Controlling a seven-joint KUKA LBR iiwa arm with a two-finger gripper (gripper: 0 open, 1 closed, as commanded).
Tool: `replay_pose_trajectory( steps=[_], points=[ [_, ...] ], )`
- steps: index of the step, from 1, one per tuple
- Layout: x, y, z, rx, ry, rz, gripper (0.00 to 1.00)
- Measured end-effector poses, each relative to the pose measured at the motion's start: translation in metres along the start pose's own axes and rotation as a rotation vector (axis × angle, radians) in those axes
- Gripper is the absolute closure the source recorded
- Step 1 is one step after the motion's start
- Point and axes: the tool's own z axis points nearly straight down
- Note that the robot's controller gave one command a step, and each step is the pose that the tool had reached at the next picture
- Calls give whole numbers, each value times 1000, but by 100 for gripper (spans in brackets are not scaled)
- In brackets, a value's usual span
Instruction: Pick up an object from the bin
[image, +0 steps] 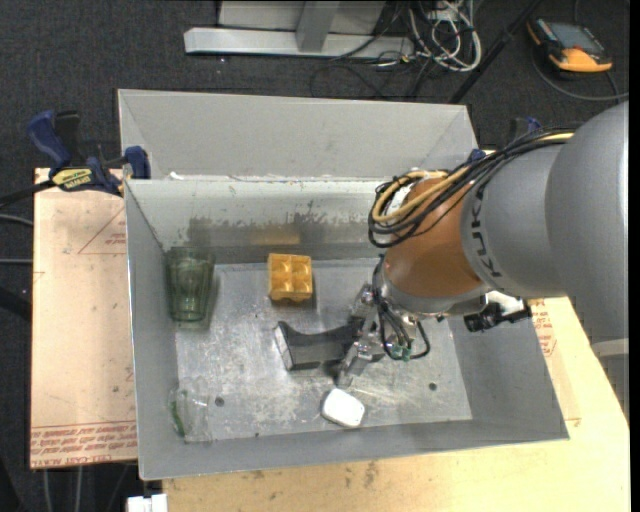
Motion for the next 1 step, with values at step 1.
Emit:
replay_pose_trajectory(
  steps=[1],
  points=[
    [9, 4, -2, 2, -6, 113, 100]
  ],
)
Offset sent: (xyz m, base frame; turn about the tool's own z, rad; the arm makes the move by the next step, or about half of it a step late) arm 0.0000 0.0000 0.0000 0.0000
